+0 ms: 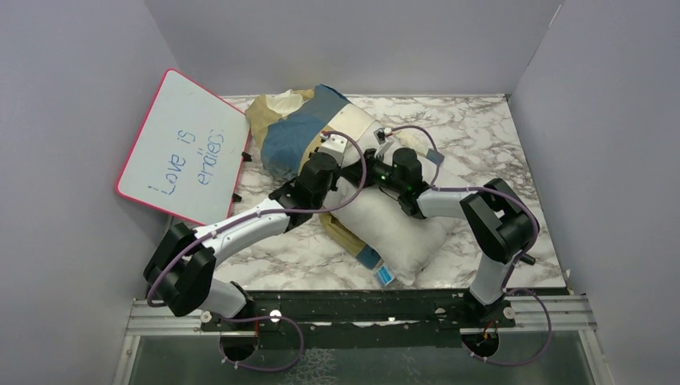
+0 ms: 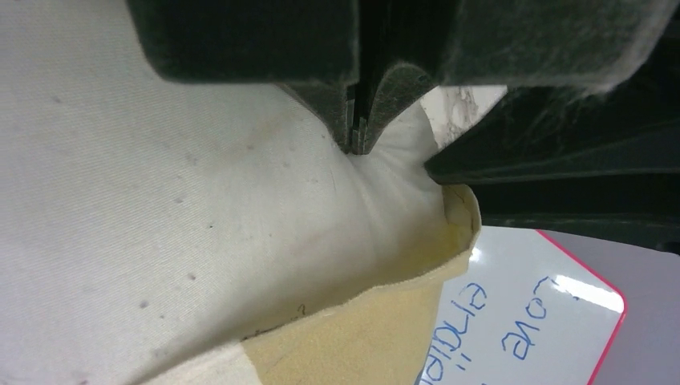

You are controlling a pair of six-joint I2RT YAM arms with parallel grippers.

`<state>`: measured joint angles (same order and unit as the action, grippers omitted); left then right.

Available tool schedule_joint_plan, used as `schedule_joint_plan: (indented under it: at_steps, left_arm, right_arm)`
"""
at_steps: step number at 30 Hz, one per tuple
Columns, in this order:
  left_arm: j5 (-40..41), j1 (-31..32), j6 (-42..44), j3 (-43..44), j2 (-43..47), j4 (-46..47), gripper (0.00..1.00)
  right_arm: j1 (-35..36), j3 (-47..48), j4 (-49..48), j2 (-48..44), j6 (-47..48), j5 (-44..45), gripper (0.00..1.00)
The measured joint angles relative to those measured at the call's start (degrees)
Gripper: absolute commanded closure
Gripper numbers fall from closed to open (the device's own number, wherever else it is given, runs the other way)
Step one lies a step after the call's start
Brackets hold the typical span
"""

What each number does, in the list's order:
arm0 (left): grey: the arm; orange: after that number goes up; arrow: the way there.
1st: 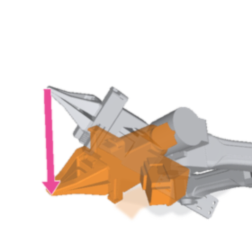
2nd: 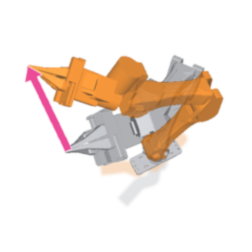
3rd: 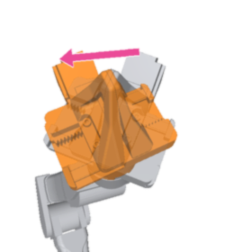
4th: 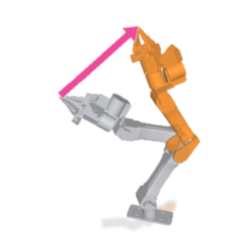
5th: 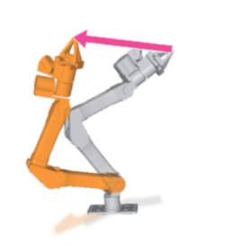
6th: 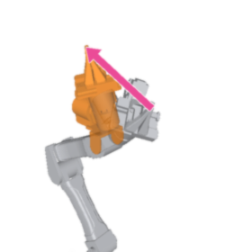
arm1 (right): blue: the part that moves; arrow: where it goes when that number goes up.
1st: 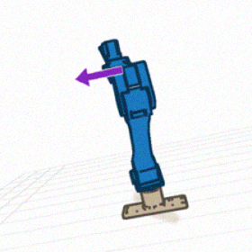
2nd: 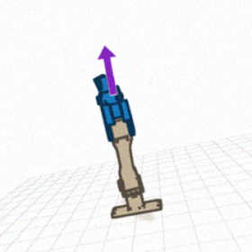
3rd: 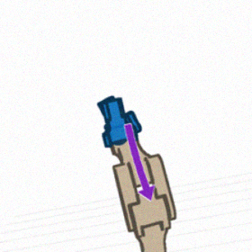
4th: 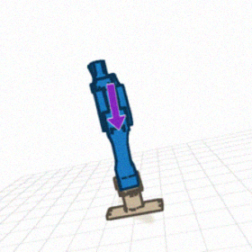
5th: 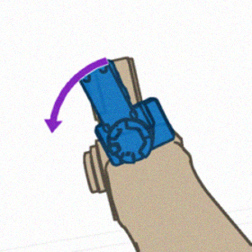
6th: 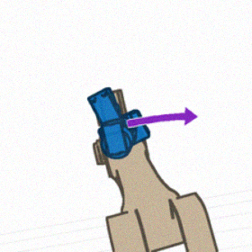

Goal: Put the pillow into the pillowcase
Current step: Stuff the pillow into the pillowcase.

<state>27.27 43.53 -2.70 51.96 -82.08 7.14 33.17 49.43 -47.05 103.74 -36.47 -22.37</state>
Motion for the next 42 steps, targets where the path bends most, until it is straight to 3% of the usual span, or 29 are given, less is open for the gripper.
schedule_joint_plan:
  at_steps: [3, 8, 10, 17, 23, 31, 35, 39, 42]
  left_arm:
    - [-2.1, -0.1, -2.9, -0.3, 3.5, -1.4, 0.77]
    - [-3.7, -0.1, -6.4, -3.4, 9.5, -2.1, 0.43]
    - [-3.7, -0.1, -6.1, -4.2, 9.8, -2.0, 0.37]
    - [-2.8, -0.1, 1.1, -4.2, 5.8, 2.3, 0.33]
    - [2.6, -0.1, 6.6, 1.0, -3.7, 4.0, 0.39]
    - [8.4, 0.2, 10.3, 1.3, -6.6, 8.9, 0.52]
    - [8.9, 0.1, 12.7, 1.6, -7.1, 11.0, 0.69]
    - [8.4, 0.1, 14.4, 1.9, -7.7, 12.1, 1.00]
    - [7.6, 0.0, 15.0, 1.9, -7.7, 12.5, 1.00]
  right_arm:
    - [0.0, 0.0, -0.2, 0.4, 0.0, 0.0, 1.00]
    - [0.1, 0.0, -0.4, 0.5, 0.0, 0.0, 1.00]
    - [0.1, 0.0, -0.5, 0.5, 0.0, 0.0, 1.00]
    - [0.1, 0.0, -0.5, 0.5, -0.4, 0.0, 1.00]
    - [0.1, -0.1, -0.5, 0.5, -0.8, -0.2, 1.00]
    - [0.1, -0.1, -1.0, 0.5, -1.0, -0.2, 1.00]
    - [0.1, -0.1, -1.3, 0.7, -1.0, -0.2, 1.00]
    - [0.1, -0.1, -1.7, 1.0, -1.1, -0.2, 1.00]
    - [0.1, -0.1, -1.9, 1.1, -1.3, -0.2, 1.00]
